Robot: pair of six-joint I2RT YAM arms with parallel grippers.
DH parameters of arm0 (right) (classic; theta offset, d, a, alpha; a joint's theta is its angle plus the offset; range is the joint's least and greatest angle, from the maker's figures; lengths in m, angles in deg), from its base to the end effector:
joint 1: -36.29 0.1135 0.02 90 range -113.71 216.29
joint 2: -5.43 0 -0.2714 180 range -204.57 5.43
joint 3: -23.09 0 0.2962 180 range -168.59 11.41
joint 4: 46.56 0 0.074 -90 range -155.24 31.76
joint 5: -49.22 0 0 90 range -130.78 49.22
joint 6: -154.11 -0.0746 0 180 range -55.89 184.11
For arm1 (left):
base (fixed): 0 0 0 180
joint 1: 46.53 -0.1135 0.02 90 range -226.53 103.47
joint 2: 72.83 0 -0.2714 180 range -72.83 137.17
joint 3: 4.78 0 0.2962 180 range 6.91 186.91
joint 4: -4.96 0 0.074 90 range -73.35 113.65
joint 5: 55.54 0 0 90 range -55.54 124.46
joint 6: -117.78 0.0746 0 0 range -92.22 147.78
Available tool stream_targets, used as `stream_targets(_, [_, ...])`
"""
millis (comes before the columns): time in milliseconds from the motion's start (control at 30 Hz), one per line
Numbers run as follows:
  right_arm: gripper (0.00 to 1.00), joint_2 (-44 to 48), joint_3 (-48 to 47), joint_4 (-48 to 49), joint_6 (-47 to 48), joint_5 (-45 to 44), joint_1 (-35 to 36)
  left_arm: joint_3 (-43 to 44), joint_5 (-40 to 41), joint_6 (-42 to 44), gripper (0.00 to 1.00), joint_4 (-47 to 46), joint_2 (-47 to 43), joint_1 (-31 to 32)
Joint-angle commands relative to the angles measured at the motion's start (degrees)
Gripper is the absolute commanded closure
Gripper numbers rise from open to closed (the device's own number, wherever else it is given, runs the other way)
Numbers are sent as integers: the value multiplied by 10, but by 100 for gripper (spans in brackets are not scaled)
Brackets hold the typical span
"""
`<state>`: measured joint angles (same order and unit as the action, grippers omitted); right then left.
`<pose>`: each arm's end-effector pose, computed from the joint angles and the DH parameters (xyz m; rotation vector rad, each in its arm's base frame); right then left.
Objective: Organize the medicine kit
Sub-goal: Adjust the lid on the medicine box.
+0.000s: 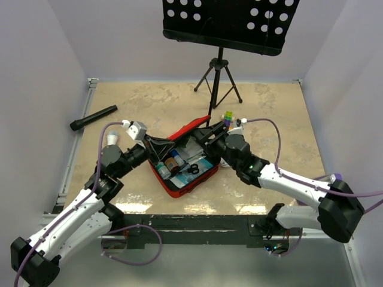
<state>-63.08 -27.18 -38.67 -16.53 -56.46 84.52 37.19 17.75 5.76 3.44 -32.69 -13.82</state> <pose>0.2451 0.2441 0.2471 0.7606 1.8134 1.3535 0.2019 -0.1552 0.3064 0.3916 1.5483 -0.9749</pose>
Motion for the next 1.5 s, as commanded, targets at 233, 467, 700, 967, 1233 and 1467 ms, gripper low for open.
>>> stream_targets(233, [33, -92, -112, -20, 44, 36, -30, -4, -35, -8, 98, 2, 18, 1])
stream_targets(467, [49, -119, -131, -38, 66, 61, -32, -4, -32, -1, 98, 2, 17, 2])
stream_targets(700, [61, -105, -112, -54, 69, 70, -32, -7, -18, -1, 98, -1, 19, 1])
stream_targets(967, [76, -72, -93, -63, 119, 112, -32, 5, 40, -3, 98, 22, 28, 1])
stream_targets(1233, [99, -89, -89, -74, 177, 114, -34, 34, 44, -10, 74, 36, 46, 1])
stream_targets(1467, [100, -89, -81, -77, 185, 124, -46, 47, 28, 2, 69, 52, 47, 1])
